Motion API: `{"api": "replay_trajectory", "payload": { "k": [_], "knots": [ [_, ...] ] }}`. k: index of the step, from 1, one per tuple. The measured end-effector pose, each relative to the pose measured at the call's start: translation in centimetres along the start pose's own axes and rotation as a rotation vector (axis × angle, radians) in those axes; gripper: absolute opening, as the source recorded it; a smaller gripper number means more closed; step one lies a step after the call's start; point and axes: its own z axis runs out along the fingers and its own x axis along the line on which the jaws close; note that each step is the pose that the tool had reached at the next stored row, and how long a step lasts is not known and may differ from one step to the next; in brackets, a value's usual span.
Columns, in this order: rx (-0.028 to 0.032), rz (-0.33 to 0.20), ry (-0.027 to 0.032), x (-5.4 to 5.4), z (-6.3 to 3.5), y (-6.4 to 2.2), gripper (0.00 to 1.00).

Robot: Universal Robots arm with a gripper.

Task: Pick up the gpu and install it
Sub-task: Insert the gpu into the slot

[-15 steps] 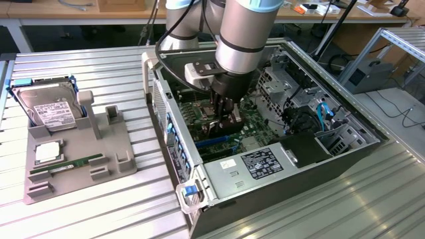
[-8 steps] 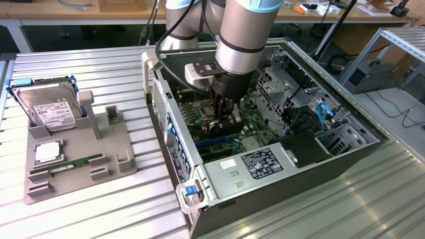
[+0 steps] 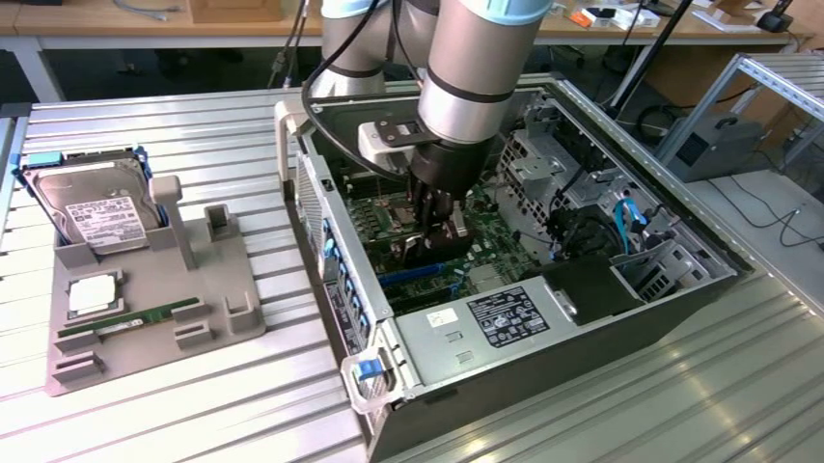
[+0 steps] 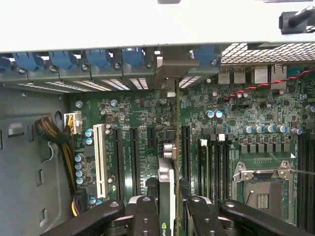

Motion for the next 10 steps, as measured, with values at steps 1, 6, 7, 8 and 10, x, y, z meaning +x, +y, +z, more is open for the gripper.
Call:
{"api": "replay_trajectory", "payload": {
  "k": [1, 6, 7, 8, 10],
  "knots": [
    [0.0000, 0.000, 0.0000, 0.00, 0.00, 0.00, 0.27],
    [0.0000, 0.000, -0.0001, 0.06, 0.09, 0.02, 0.27],
    [0.0000, 0.000, -0.0001, 0.07, 0.10, 0.02, 0.27],
    [0.0000, 0.000, -0.0001, 0.12, 0.11, 0.01, 0.27],
    [0.0000, 0.000, 0.0001, 0.24, 0.21, 0.02, 0.27]
  ]
}}
